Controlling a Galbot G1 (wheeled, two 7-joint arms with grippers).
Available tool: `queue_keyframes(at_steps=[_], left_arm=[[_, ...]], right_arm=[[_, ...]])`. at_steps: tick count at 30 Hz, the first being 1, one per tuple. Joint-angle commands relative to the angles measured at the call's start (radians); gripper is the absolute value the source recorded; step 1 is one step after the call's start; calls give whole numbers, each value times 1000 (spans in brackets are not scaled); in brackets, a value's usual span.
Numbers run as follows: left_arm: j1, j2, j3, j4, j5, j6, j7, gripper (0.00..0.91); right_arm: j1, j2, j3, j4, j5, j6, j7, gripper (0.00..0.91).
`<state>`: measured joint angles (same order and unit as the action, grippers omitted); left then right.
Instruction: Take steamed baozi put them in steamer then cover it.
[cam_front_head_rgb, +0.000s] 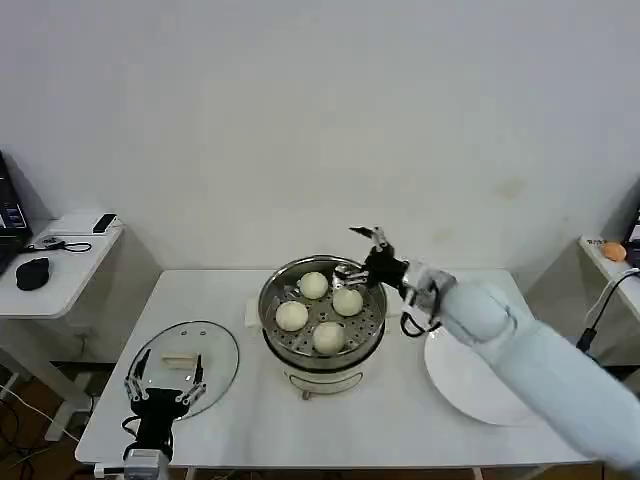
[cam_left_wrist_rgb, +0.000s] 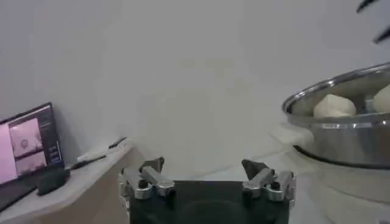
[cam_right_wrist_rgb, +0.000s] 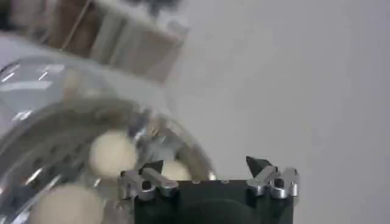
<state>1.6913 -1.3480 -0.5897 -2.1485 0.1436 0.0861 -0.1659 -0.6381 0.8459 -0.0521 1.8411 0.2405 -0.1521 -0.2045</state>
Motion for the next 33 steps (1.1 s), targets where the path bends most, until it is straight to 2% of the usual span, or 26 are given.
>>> queue_keyframes(at_steps=[1,5,7,9,13,18,24,33], left_arm=[[-15,3,7,39,36,-10,-3,907],[-33,6,1,82,157,-33,-16,907],[-35,16,-6,104,309,-50,-19,907],[-36,28,-28,139,527,-87,-30,907],[-16,67,-55,169,748,-99,-65,907],[40,106,-59,190,1002,-92,-62,907],[-19,143,-39,272,1085,-65,-58,907],[-145,218,4,435,1110,-48,-33,907]], right_arm=[[-755,376,776,103,-180,328,69,907],[-792,529,894,99,-98,357,12,907],[-811,556,921,89,-47,375,-1,907],[-841,561,934,87,-21,394,-15,907],[-905,562,959,114,24,399,-26,907],[-952,578,979,145,9,391,-28,907],[-974,595,978,141,-38,407,-30,907],[-995,601,975,145,-46,407,-21,907]])
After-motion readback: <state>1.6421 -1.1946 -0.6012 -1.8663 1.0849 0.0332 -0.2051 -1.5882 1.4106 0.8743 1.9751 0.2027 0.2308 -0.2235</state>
